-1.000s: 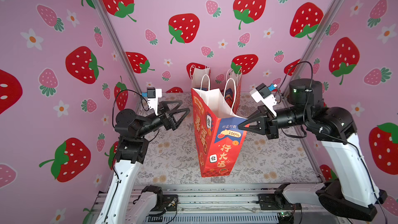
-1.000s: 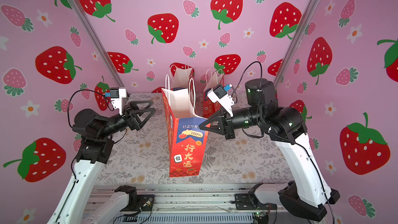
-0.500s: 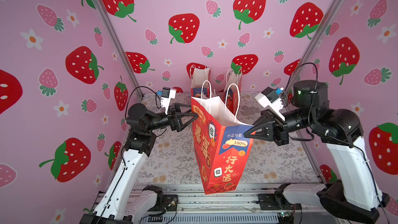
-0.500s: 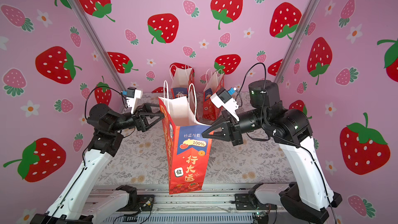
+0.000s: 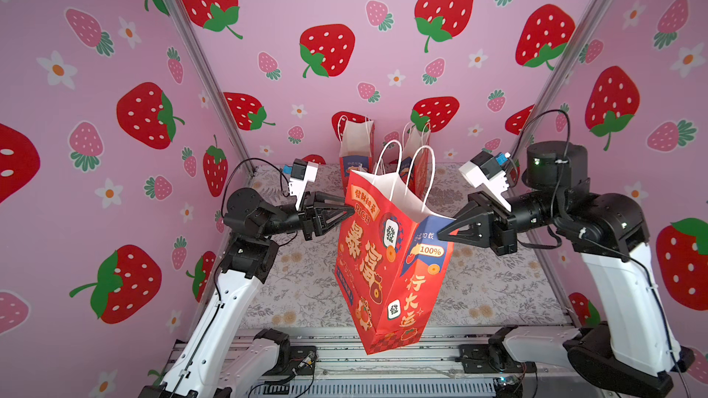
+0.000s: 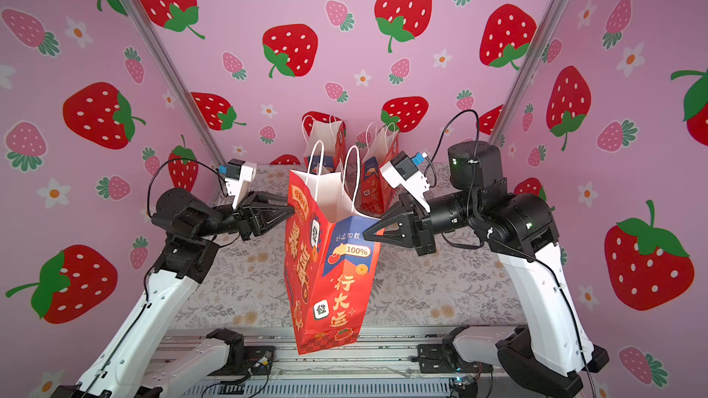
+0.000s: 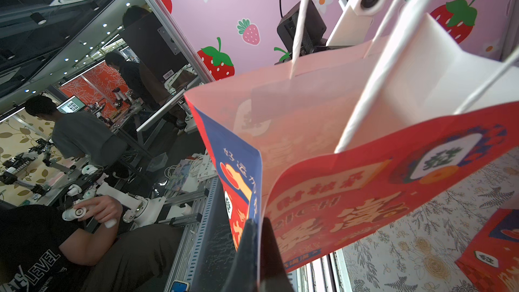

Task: Put away the paper bag
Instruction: Press the paper bag.

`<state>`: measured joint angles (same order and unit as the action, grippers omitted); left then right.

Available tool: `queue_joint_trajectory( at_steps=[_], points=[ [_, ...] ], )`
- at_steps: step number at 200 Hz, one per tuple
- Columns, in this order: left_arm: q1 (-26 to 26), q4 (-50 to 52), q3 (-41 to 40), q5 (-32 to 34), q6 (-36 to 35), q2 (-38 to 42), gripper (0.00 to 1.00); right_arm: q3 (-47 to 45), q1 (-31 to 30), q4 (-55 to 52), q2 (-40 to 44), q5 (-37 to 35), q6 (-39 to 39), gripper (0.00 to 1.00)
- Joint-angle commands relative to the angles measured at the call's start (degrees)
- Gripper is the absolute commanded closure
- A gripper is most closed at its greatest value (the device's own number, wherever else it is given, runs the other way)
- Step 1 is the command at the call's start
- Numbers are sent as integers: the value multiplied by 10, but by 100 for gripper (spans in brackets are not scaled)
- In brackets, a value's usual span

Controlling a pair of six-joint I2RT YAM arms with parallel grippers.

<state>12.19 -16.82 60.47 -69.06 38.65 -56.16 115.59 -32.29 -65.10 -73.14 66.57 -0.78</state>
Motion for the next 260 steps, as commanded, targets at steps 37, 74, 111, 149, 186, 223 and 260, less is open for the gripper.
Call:
queue_joint_trajectory(
  at_steps=[37, 74, 111, 149, 186, 223, 260],
  points=[
    [8, -17, 8, -9, -5, 11, 78, -15, 30, -13, 25, 25, 17, 100],
    [8, 7, 8, 5, -14, 26, 100, -37, 43, -13, 36, 4, 16, 100],
    [8, 9, 7, 30, -6, 30, 100, -99, 48, 67, 59, -51, -58, 95],
    [8, -8, -2, 66, 19, 39, 100, -219, 49, 229, 117, -105, -176, 72],
    [8, -19, -9, 96, 38, 47, 100, -326, 49, 354, 170, -154, -271, 50],
    [7, -22, -19, 130, 48, 58, 100, -370, 48, 367, 219, -223, -288, 29],
    [7, -76, -37, 163, 89, 69, 100, -434, 48, 443, 262, -203, -344, 21]
  ],
)
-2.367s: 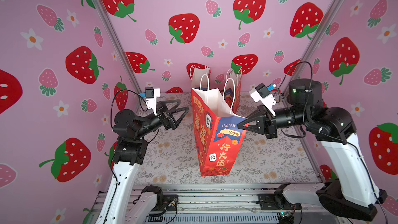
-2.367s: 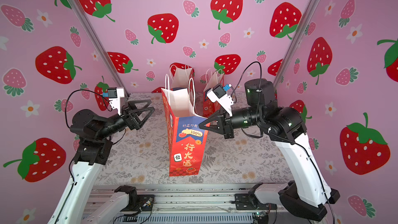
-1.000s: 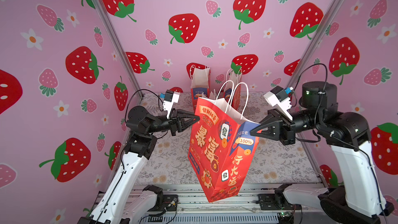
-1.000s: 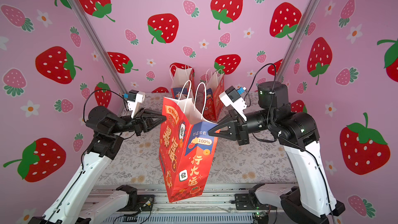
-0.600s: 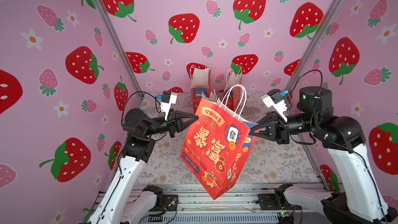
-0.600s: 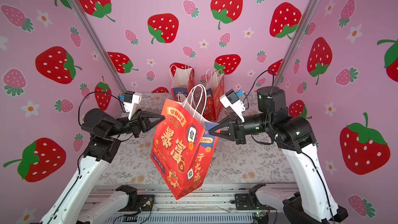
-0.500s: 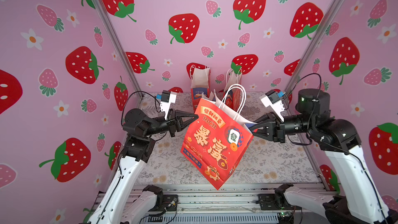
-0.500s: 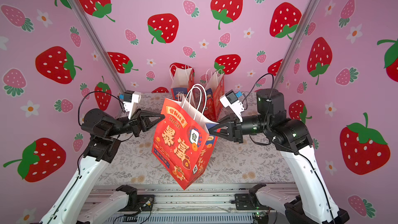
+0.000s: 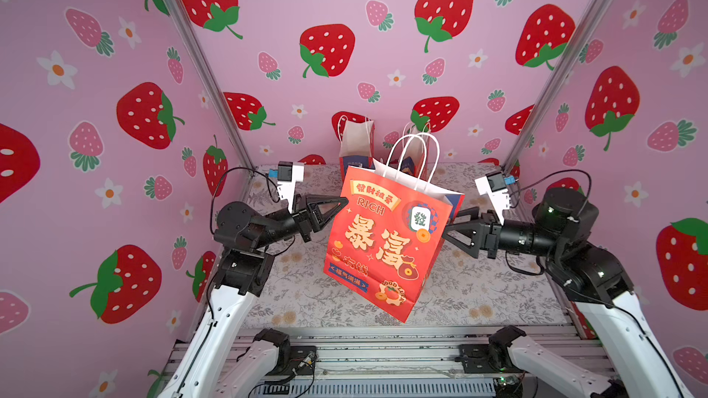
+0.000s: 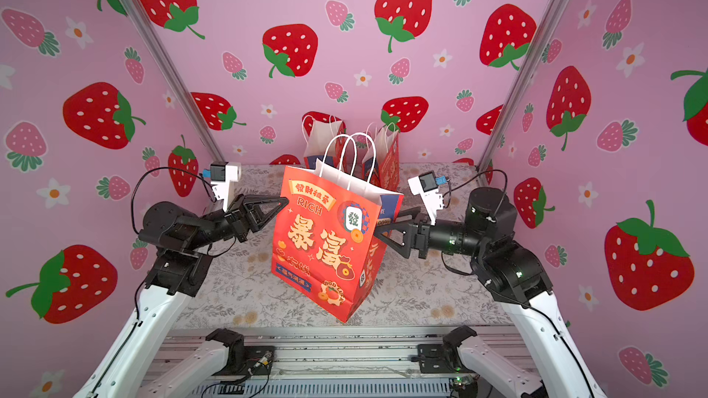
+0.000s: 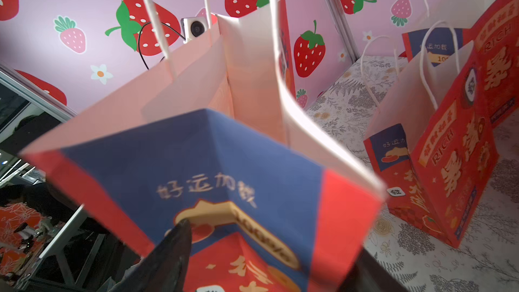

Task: Put away the paper bag
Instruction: Press the paper bag.

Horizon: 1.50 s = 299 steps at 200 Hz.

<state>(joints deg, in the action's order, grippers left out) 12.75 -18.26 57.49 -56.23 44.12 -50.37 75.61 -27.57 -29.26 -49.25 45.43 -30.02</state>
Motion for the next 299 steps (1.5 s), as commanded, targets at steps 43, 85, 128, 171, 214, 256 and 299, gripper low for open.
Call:
queue_joint_trajectory(
  at_steps=[43, 85, 128, 171, 214, 256, 299],
  points=[
    [2, -68, 10, 46, 82, 16, 100, -92, 0, 132, 42, 43, -78, 18],
    [2, -46, 23, 60, 85, 38, 100, -133, 1, 187, 54, 83, -114, 16],
    [3, -78, 16, 56, 111, 25, 100, -143, 0, 221, 58, 83, -132, 25],
    [3, -71, 15, 31, 104, 15, 100, -128, 0, 224, 52, 69, -130, 54],
    [3, -58, 14, 15, 94, 11, 100, -120, 0, 229, 45, 60, -132, 79],
    [5, -26, 15, -23, 57, 7, 96, -100, 0, 221, 44, 58, -126, 94],
    [11, -6, 8, -60, 28, 2, 42, -77, 2, 213, 38, 65, -112, 100]
  ],
)
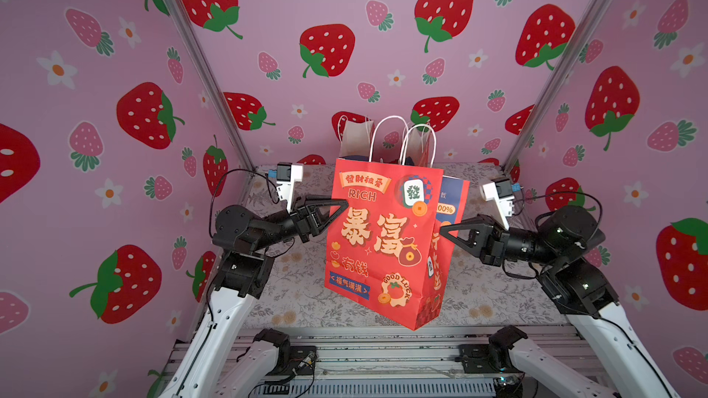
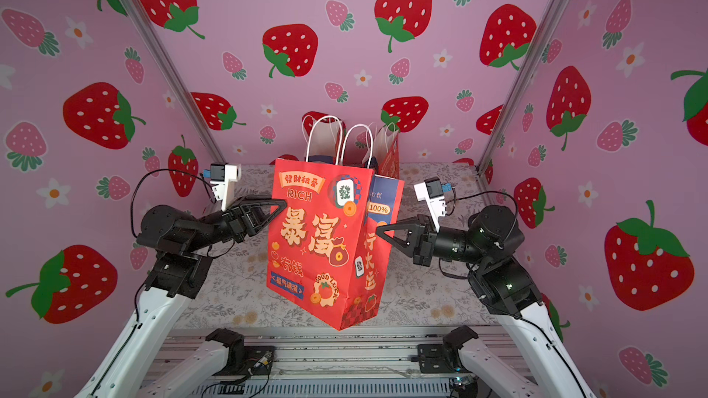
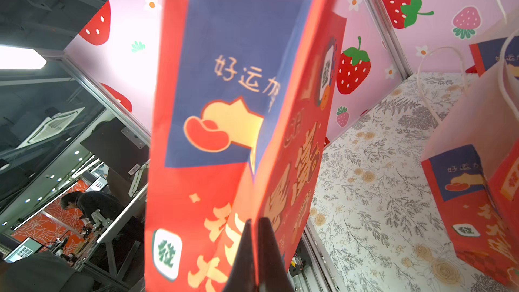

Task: Put away the paper bag
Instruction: Press the paper bag.

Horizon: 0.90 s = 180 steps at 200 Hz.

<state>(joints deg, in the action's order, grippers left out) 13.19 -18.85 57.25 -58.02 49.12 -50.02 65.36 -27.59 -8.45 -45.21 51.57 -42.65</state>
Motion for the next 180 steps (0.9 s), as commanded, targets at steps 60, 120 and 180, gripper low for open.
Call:
queue_joint_trajectory(
  at_steps=[60, 120, 180],
  points=[
    [57, -2, 6, -80, -64, -12, 24, 96, 12, -54, -24, 18, 64, 100],
    [100, 2, 4, -85, -109, -2, 64, 133, 18, -54, -51, 75, 64, 100],
    [100, 14, 10, -44, -118, 1, 100, 115, 18, -61, -42, 89, 61, 92]
  ],
)
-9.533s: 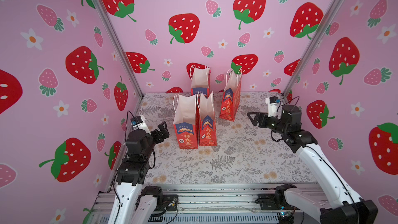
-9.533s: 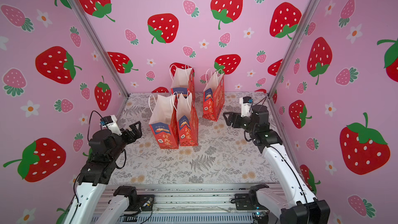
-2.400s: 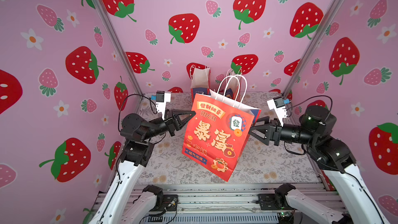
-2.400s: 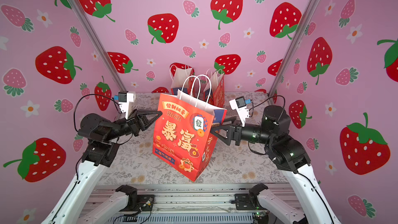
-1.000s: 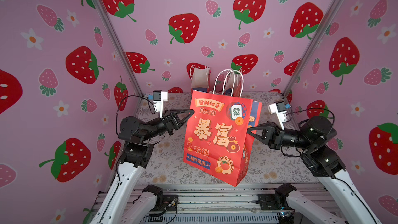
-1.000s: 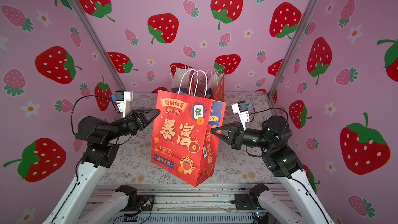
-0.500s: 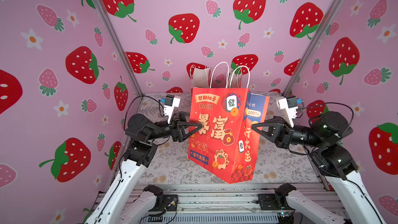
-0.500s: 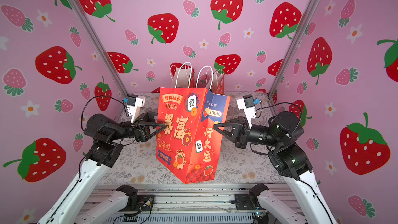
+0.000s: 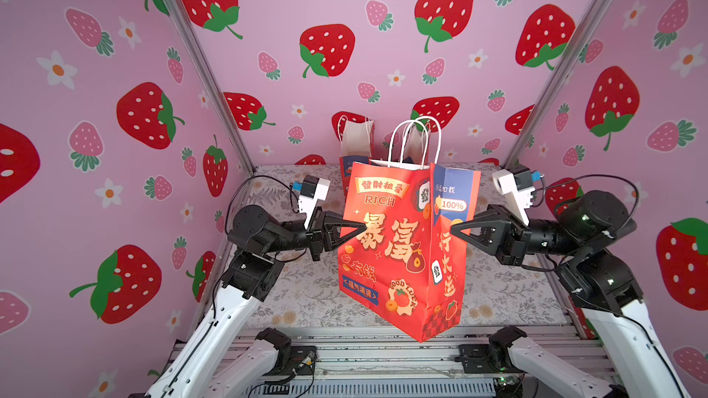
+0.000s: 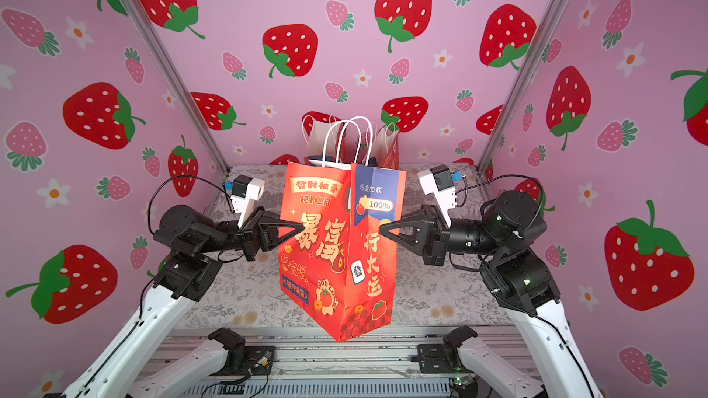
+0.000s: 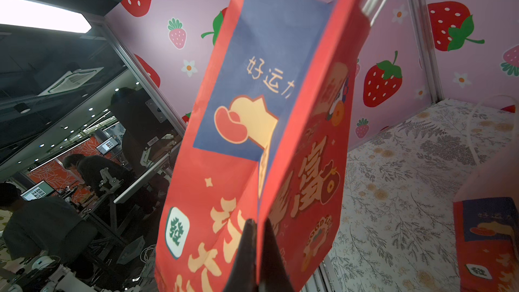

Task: Put away the paper bag
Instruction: Press the paper bag.

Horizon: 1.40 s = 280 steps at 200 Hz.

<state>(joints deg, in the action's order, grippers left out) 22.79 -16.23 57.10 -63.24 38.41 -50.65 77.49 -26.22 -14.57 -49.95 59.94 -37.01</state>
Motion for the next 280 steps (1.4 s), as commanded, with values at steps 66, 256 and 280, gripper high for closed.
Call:
queue_joint_trajectory(
  at_steps=[66, 256, 280],
  points=[
    [4, -71, 1, 67, 24, 27, 100, -95, 5, 62, 50, 15, -62, 37],
    [2, -176, -33, 149, 92, 28, 100, -207, -6, 108, 99, -17, -106, 27],
    [2, -184, -34, 149, 96, 25, 100, -215, -13, 125, 94, -27, -110, 30]
  ],
)
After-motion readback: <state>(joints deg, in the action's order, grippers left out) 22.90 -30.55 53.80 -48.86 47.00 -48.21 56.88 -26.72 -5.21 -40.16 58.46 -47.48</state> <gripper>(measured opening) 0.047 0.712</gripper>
